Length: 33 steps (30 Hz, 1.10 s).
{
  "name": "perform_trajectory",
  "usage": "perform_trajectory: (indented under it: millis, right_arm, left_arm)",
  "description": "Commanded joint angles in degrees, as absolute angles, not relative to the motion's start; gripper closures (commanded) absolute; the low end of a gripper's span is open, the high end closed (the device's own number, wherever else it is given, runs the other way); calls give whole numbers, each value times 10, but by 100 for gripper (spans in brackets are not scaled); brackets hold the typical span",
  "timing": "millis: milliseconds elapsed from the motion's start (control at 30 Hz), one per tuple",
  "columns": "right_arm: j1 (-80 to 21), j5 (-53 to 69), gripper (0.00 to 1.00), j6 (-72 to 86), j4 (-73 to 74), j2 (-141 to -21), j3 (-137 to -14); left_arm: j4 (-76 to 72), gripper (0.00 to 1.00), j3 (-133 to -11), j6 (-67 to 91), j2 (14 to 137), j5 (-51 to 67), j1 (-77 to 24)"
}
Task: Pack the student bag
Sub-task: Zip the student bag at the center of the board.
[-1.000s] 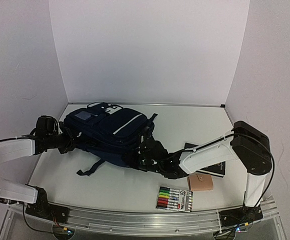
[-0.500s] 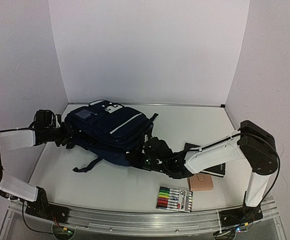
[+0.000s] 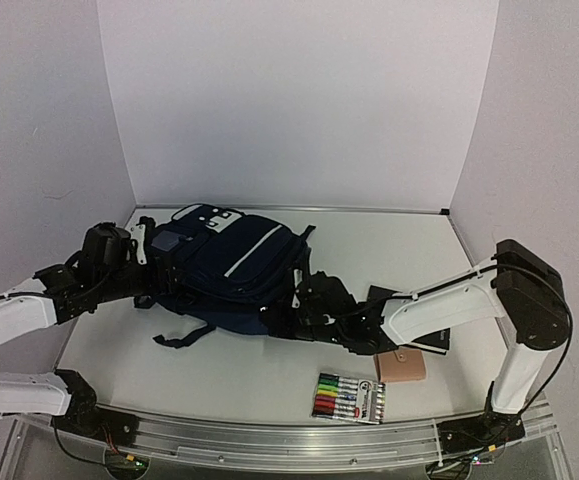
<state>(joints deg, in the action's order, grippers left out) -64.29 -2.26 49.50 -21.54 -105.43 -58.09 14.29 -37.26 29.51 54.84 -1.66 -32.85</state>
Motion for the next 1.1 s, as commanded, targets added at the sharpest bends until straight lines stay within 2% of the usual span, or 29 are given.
perform_trajectory:
  millis: [0, 200, 300, 433, 567, 700, 833, 967, 1067]
  right_arm:
    - [-644, -24, 100, 488, -235, -1026, -583]
    - [-644, -27, 100, 490, -234, -1022, -586]
    - [-644, -40, 100, 491, -227, -1012, -582]
    - [-644, -46, 100, 491, -219, -1006, -579]
    - [-644, -41, 100, 493, -220, -1004, -577]
    - [-644, -38, 100, 489, -219, -1004, -580]
    - [-644, -36, 100, 487, -219, -1005, -581]
    - [-644, -41, 100, 489, -219, -1001, -579]
    - [-644, -59, 100, 486, -197, -995, -585]
  left_arm:
    - [139, 35, -386, 197, 536, -89, -417]
    - [88, 40, -406, 131, 634, -25, -512]
    - [60, 47, -420, 122, 696, -19, -543]
    - [11, 49, -421, 116, 736, -16, -563]
    - [-26, 49, -426, 106, 770, -23, -567]
    - [-51, 44, -434, 88, 797, -49, -574]
    - [-58, 44, -444, 76, 820, -52, -575]
    - [-54, 58, -446, 76, 836, -50, -575]
    - [-47, 75, -439, 79, 839, -52, -575]
